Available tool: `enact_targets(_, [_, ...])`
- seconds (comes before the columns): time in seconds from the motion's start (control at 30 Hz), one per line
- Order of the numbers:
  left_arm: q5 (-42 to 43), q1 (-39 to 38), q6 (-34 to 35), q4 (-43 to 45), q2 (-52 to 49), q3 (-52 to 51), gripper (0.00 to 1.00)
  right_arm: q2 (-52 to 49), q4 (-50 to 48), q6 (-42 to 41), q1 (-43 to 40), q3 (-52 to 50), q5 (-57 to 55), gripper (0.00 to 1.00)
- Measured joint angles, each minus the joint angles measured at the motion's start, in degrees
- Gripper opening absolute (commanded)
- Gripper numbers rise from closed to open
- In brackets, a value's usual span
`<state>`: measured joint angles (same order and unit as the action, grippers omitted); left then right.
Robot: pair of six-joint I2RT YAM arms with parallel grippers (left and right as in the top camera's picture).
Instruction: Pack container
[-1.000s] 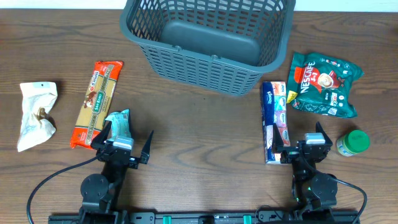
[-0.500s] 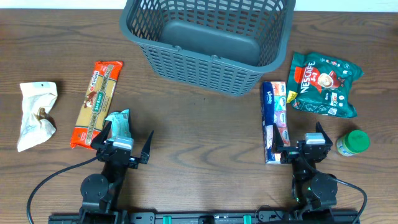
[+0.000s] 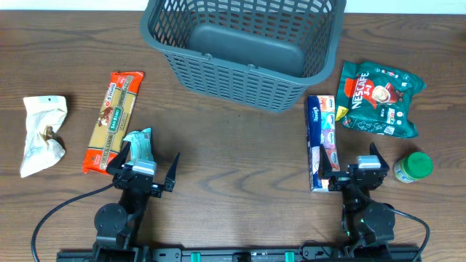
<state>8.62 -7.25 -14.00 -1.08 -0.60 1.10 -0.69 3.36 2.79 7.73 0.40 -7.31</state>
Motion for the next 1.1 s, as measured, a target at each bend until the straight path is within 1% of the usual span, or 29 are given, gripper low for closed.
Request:
enact_targets(0.17, [0.0, 0.0, 0.0, 0.2, 0.0, 0.0, 0.98, 0.0, 0.0, -0.5, 0.0, 0.0, 0.0, 0.99])
enact_targets(0.37, [0.0, 0.0, 1.0, 0.3, 0.0, 0.0, 0.99, 0.0, -0.2, -4.2, 0.0, 0.0, 0.1, 0.99])
enact_targets(0.43, [-0.2, 0.0, 4.5, 0.8, -0.3, 0.0, 0.98, -0.1, -1.2, -6.9, 0.0, 0.0, 0.7, 0.99])
enact_targets(0.5, [-0.8, 0.0, 9.7, 1.7, -0.7, 0.0, 0.99, -0.1, -2.8, -8.8, 0.0, 0.0, 1.5, 0.99])
enact_targets(0.63, [-2.3, 0.0, 17.8, 2.5, -3.3, 2.8, 0.99, -1.4, -2.5, -10.4, 0.0, 2.6, 1.6, 0.99])
enact_targets(0.73, [-3.0, 0.0, 20.8, 2.5, -8.6, 10.8, 0.99, -6.0, 0.3, -10.4, -0.5, 9.7, 1.5, 0.99])
enact_targets(0.87, [-3.1, 0.0, 22.9, 0.2, -22.6, 27.9, 0.99, -18.1, 5.7, -9.6, -1.6, 23.6, 1.7, 0.99])
enact_targets(0.93, [-3.0, 0.0, 23.3, -3.6, -30.8, 37.3, 0.99, -27.0, 10.3, -8.5, -1.8, 33.2, 3.2, 0.99])
enact_targets(0.97, [-2.9, 0.0, 23.4, -6.3, -34.8, 41.9, 0.98, -29.3, 12.0, -8.2, -1.8, 35.8, 3.6, 0.99])
enact_targets(1.1, [-2.3, 0.0, 23.9, -19.7, -52.0, 63.4, 0.98, -45.4, 27.0, -7.2, -1.8, 56.2, 8.0, 0.99])
